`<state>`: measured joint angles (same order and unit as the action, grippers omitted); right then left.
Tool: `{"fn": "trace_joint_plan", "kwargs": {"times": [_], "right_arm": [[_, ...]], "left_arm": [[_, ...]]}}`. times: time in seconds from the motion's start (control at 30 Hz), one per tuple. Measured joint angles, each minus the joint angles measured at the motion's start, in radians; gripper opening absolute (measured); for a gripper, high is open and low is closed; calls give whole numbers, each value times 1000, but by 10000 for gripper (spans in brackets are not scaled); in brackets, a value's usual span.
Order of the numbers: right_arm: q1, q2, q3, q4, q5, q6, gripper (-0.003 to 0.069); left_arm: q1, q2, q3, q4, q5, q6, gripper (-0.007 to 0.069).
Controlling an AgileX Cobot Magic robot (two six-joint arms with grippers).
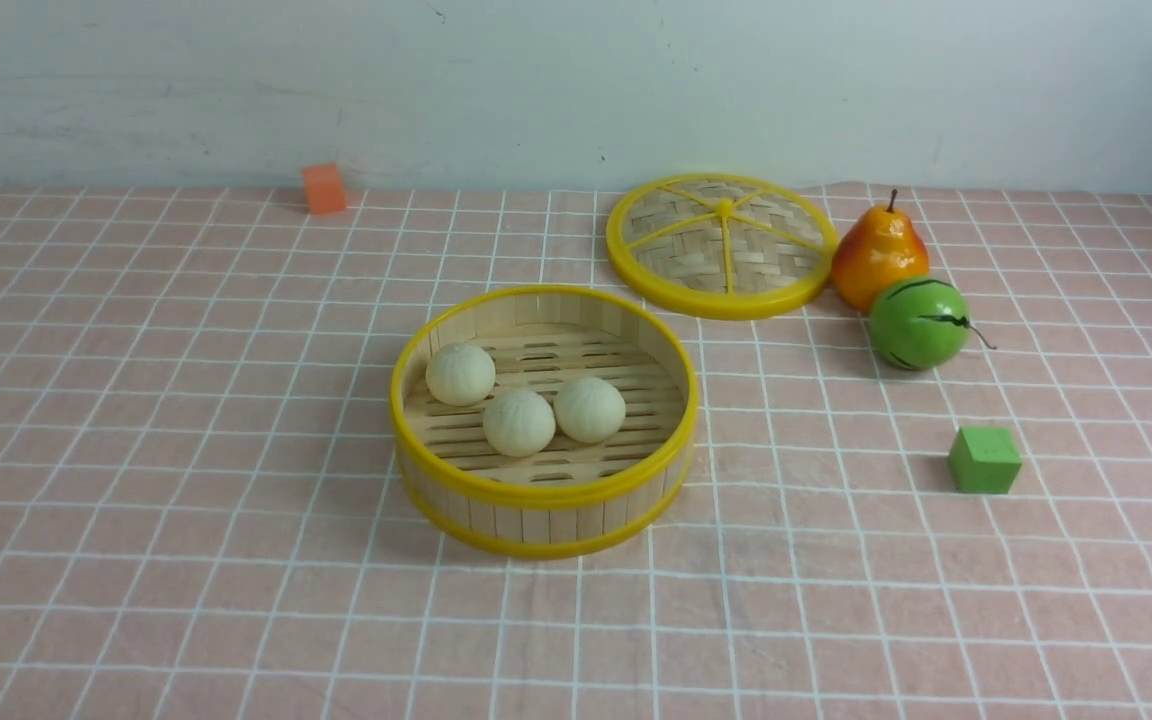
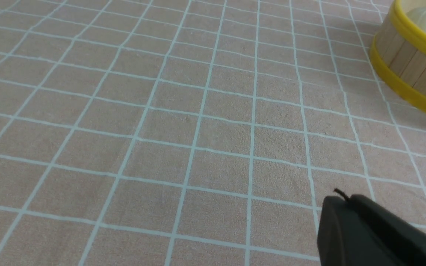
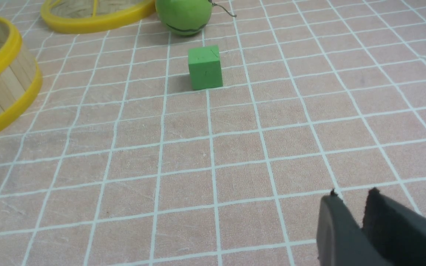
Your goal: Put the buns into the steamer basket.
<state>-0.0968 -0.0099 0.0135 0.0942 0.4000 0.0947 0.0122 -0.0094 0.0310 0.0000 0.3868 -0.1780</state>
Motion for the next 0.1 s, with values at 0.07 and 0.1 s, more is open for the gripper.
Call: {"fn": "trace_joint_plan", "kwargs": {"times": [0.07,0.1], "right_arm": [[0,0,0,0,0,0,125],[0,0,0,0,0,0,126]], "left_arm": [[0,0,0,0,0,0,-6],[0,0,0,0,0,0,-4]]}}
